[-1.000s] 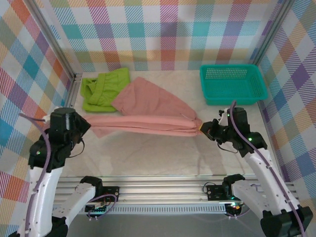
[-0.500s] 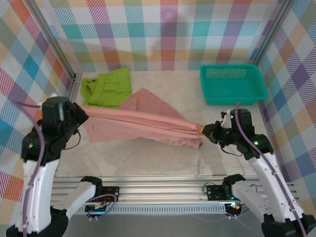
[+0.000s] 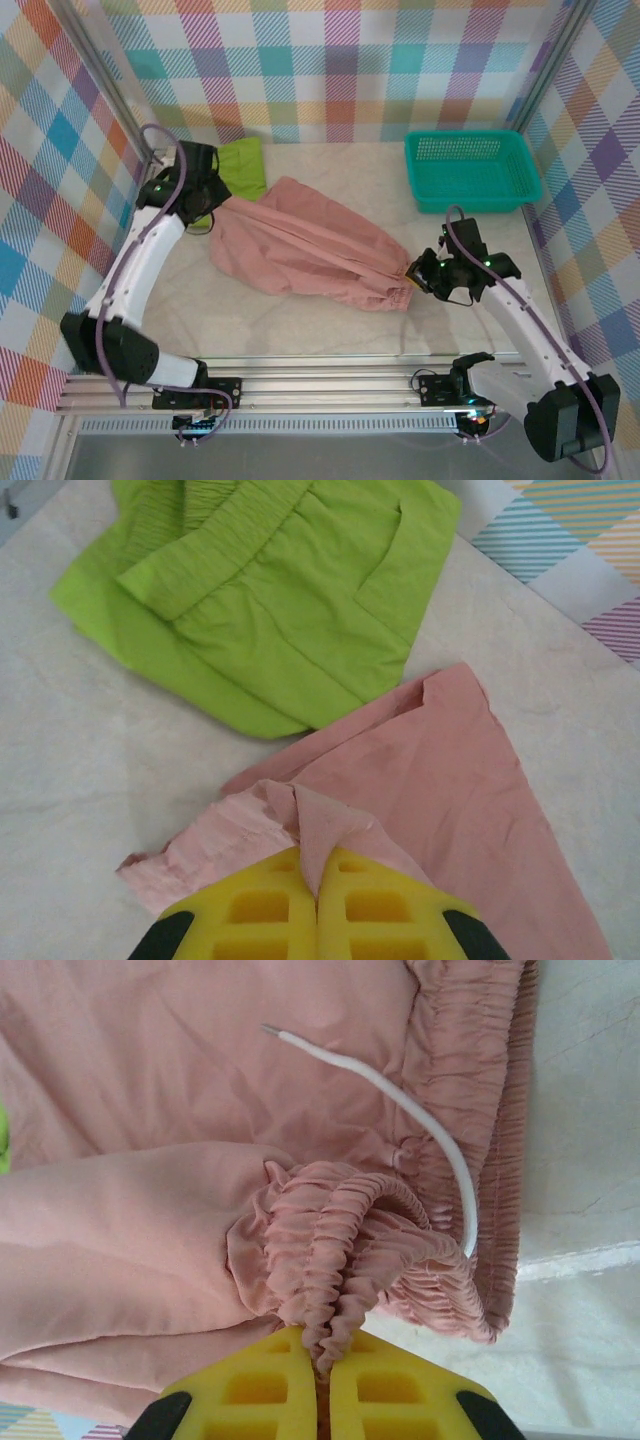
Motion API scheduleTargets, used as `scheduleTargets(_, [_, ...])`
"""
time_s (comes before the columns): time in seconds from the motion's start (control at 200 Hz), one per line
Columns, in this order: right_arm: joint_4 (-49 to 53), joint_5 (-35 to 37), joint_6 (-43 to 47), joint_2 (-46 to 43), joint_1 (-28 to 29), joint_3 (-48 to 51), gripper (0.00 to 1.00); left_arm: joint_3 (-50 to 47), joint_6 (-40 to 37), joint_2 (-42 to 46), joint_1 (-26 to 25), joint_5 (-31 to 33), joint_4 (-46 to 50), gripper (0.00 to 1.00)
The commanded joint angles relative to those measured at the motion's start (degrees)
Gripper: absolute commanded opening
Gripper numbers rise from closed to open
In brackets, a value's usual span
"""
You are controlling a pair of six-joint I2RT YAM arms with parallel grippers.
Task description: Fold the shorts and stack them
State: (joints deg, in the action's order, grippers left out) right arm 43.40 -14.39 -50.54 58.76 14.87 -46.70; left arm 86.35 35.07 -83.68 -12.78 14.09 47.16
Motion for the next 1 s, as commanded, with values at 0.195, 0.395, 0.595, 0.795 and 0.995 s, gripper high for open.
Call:
scheduleTargets(0.195, [-6.25,1.00,-1.13,6.10,-2.96,0.55,0.07,12.82,-1.06,-15.78,-1.81,2.80,-5.06,0.00])
scheduleTargets(0.395, [-12.22,-3.86,-1.88,12.18,-8.85,0.56,0.28,21.13,0.58,-27.59,-1.90,-2.29,-6.21,0.04])
scheduleTargets(0.595, [-13.59,-7.34,-3.70,11.22,-12.35,-2.23,0.63,37.54,1.09,-41.69,-1.39,-12.72,-7.78,0.49])
scheduleTargets(0.795, [-12.32,-6.69,-2.54,-0.37,-11.88,-4.33,0.97,47.54,-2.01,-41.97,-0.28,-13.72,-2.25,1.00])
scheduleTargets(0.995, [-17.12,-7.84,-2.95,4.91,-0.89,-4.81,1.00,21.54,-0.16,-25.39,-0.80,-15.22,-12.97,1.00])
